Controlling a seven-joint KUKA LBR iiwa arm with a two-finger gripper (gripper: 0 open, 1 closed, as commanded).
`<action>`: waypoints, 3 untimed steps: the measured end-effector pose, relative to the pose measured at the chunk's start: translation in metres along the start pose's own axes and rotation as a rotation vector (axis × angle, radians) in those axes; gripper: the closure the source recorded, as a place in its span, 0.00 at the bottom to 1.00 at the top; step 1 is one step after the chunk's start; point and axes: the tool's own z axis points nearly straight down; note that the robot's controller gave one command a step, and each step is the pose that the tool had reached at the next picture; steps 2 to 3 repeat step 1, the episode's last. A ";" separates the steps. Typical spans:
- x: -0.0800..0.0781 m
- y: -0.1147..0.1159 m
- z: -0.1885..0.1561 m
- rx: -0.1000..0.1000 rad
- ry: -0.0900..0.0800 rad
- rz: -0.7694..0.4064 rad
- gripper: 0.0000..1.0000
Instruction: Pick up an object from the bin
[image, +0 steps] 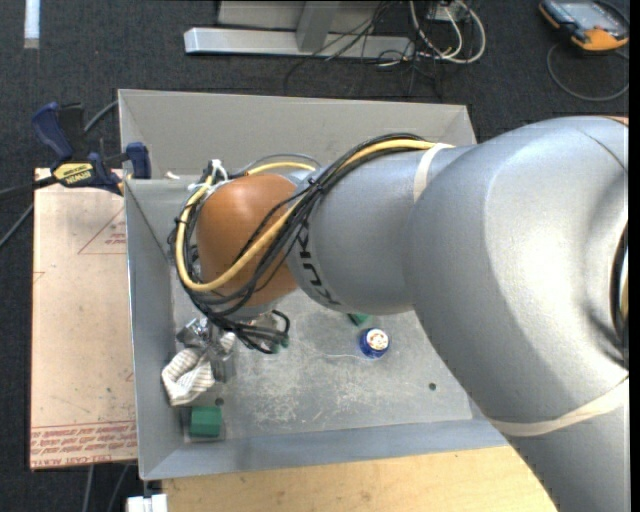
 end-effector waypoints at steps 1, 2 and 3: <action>0.002 -0.001 -0.090 -0.001 0.001 0.007 1.00; 0.002 -0.001 -0.090 -0.001 0.001 0.007 1.00; 0.002 -0.001 -0.090 -0.001 0.001 0.007 1.00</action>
Offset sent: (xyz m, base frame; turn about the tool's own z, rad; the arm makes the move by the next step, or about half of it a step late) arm 0.0060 -0.0242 -0.0069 0.0636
